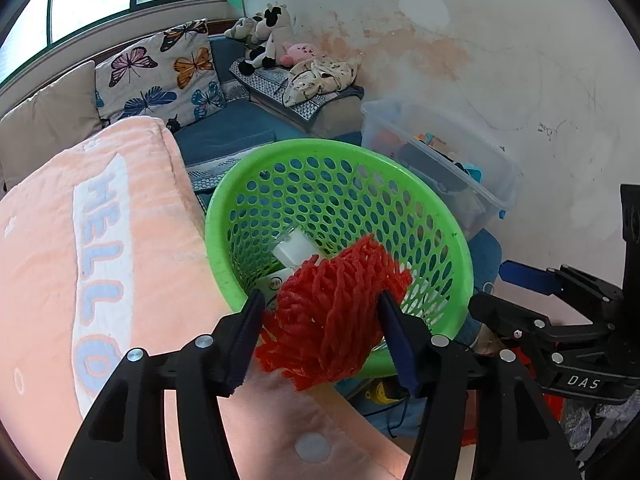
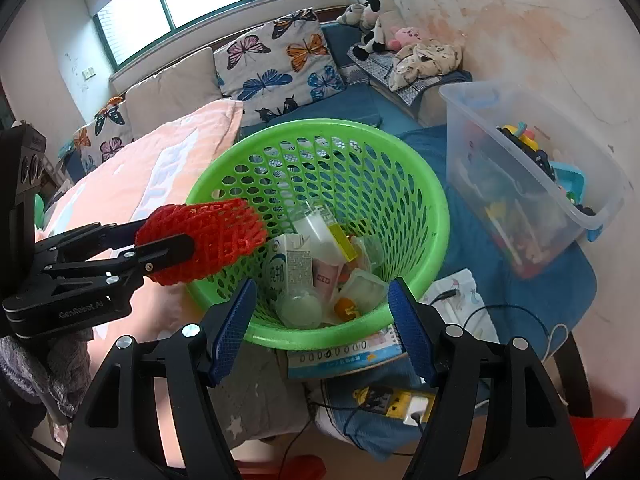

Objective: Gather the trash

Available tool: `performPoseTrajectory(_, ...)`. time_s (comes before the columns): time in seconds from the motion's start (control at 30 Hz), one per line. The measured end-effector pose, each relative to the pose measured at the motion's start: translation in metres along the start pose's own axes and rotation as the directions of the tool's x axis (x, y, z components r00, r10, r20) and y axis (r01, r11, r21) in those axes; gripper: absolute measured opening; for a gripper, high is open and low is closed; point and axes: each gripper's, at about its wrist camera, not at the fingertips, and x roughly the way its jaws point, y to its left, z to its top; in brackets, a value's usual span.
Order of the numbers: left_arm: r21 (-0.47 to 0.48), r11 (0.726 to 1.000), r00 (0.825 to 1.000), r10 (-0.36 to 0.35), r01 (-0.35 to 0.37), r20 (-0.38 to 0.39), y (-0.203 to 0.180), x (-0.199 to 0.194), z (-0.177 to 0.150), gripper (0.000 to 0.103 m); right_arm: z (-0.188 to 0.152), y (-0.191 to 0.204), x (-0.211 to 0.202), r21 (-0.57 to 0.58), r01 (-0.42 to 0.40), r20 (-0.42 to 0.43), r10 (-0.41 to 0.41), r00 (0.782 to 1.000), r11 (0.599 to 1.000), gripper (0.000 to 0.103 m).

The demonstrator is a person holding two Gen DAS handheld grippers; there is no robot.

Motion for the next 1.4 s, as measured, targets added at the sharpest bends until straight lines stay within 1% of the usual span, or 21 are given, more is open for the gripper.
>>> performPoseTrajectory(0.07,-0.003,1.000,1.000,0.005,-0.005,0.003,0.001,-0.001,-0.001,0.059,-0.001,0.000,0.000,0.003,-0.001,0.001,0.001,1.000,1.000,0.069)
performPoseTrajectory(0.4,-0.005,1.000,1.000,0.007,-0.007,0.005,0.002,-0.001,-0.002,0.059,-0.001,0.003,-0.004,0.001,-0.003,0.010,0.003,1.000,1.000,0.069)
performPoseTrajectory(0.43,-0.005,1.000,1.000,0.003,-0.003,0.004,0.002,-0.001,-0.002,0.060,-0.001,0.003,-0.004,0.001,-0.003,0.010,0.003,1.000,1.000,0.069)
performPoseTrajectory(0.47,-0.006,1.000,1.000,0.001,-0.001,0.004,0.002,-0.001,-0.002,0.064,-0.001,0.003,-0.004,0.000,-0.003,0.009,0.003,1.000,1.000,0.069)
performPoseTrajectory(0.5,-0.005,1.000,1.000,0.005,-0.005,0.007,0.001,-0.001,-0.002,0.065,-0.001,0.003,-0.004,0.000,-0.002,0.010,0.002,1.000,1.000,0.069)
performPoseTrajectory(0.67,-0.001,1.000,1.000,0.001,-0.001,0.006,0.000,-0.001,-0.002,0.066,-0.002,0.002,-0.006,0.006,0.000,0.007,0.000,1.000,1.000,0.069)
performPoseTrajectory(0.73,-0.003,1.000,1.000,0.001,-0.001,0.005,0.000,-0.001,-0.002,0.069,-0.002,0.002,-0.006,0.007,0.000,0.007,0.000,1.000,1.000,0.069)
performPoseTrajectory(0.87,-0.003,1.000,1.000,0.002,-0.002,0.011,0.000,-0.003,-0.003,0.071,-0.002,0.001,-0.007,0.008,-0.002,0.010,0.002,1.000,1.000,0.069)
performPoseTrajectory(1.1,-0.016,1.000,0.999,0.015,-0.014,0.040,0.008,-0.019,-0.009,0.074,-0.006,0.008,-0.012,0.010,-0.013,0.016,0.013,1.000,1.000,0.069)
performPoseTrajectory(1.17,-0.020,1.000,0.998,0.023,-0.022,0.051,0.012,-0.026,-0.011,0.076,-0.007,0.012,-0.015,0.012,-0.021,0.019,0.021,1.000,1.000,0.072)
performPoseTrajectory(1.2,-0.026,0.999,0.998,0.028,-0.026,0.058,0.015,-0.031,-0.013,0.077,-0.007,0.014,-0.017,0.014,-0.023,0.023,0.022,0.999,1.000,0.077)
performPoseTrajectory(1.33,-0.048,0.998,0.995,0.046,-0.042,0.086,0.027,-0.049,-0.019,0.078,-0.009,0.027,-0.026,0.000,-0.031,0.048,0.031,0.998,1.000,0.079)
performPoseTrajectory(1.4,-0.059,0.997,0.993,0.057,-0.051,0.105,0.033,-0.060,-0.023,0.083,-0.010,0.035,-0.030,-0.012,-0.035,0.056,0.036,0.998,0.999,0.081)
